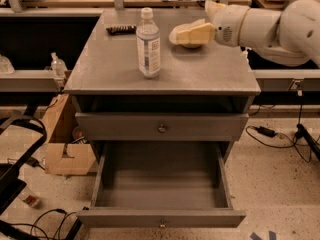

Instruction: Place blue plastic bottle into middle drawer

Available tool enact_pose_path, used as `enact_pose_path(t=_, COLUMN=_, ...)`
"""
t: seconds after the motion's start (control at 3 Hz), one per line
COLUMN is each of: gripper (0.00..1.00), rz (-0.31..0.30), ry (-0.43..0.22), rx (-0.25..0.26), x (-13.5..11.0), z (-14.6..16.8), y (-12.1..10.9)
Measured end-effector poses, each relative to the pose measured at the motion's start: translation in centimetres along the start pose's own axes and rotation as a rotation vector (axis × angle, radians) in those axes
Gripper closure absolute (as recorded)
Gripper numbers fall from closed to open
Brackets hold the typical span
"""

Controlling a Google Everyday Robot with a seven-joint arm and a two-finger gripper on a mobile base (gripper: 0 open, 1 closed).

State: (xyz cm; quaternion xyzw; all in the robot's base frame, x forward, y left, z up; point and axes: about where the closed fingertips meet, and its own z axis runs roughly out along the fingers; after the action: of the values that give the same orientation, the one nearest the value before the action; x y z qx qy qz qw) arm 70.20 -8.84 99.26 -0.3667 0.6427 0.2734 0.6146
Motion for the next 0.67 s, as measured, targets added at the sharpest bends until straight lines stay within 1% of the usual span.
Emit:
enact_pose_path(t=0.33, gripper=0.0, rz=-0.004, ry=0.024, rx=-0.008, x=1.1, z=2.9, y=-0.2)
enact_pose_path(t=0.67, gripper=0.0, rz=0.005, ry=0.047, rx=-0.072, x=3.5, z=7.1, y=2.8)
